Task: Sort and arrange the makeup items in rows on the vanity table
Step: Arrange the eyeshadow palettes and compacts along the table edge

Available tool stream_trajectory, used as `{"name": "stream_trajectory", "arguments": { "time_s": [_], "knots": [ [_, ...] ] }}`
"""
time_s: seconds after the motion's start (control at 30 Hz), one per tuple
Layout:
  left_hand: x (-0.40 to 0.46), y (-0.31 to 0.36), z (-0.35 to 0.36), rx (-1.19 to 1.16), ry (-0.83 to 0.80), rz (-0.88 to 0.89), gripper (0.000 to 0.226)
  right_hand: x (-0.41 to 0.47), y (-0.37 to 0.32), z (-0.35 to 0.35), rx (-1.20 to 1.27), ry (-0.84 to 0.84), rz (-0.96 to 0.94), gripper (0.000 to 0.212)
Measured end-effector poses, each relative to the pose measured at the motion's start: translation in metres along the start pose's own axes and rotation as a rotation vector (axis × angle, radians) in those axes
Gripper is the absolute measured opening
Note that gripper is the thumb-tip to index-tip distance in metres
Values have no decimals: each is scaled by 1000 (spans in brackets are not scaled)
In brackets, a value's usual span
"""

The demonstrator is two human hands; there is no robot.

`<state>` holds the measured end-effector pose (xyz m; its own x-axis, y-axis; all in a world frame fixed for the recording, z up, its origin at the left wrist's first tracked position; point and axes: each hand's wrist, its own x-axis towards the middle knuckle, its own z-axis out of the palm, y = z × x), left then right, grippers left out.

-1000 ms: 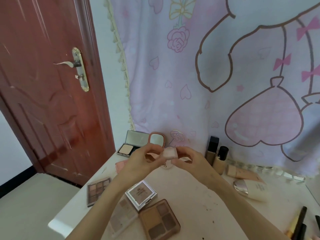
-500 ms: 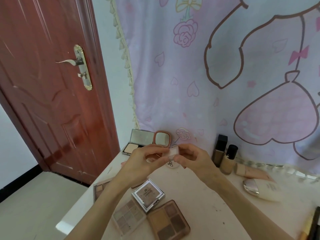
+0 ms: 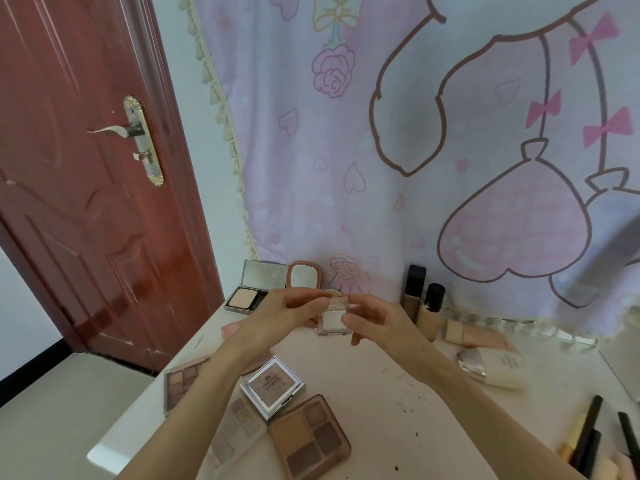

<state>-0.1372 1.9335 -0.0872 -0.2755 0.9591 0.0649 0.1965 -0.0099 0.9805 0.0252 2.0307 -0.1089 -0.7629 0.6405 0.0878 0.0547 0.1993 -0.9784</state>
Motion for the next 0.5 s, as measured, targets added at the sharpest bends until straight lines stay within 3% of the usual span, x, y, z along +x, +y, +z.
{"name": "stream_trajectory", "arguments": {
  "time_s": [0.1,0.17,0.37,0.5],
  "knots": [
    [9,-8,12,-221,62,-133,22,6,7,-3,-14,130,0,14],
    [14,-15,23,-289,120,-174,28,13,14,-5,2,220,26,11],
    [17,-42,59,121,318,-201,55,40,45,-15,102,351,231,8],
    [24,-56,80,75,335,-314,63,62,68,-20,104,437,324,8]
  ]
}}
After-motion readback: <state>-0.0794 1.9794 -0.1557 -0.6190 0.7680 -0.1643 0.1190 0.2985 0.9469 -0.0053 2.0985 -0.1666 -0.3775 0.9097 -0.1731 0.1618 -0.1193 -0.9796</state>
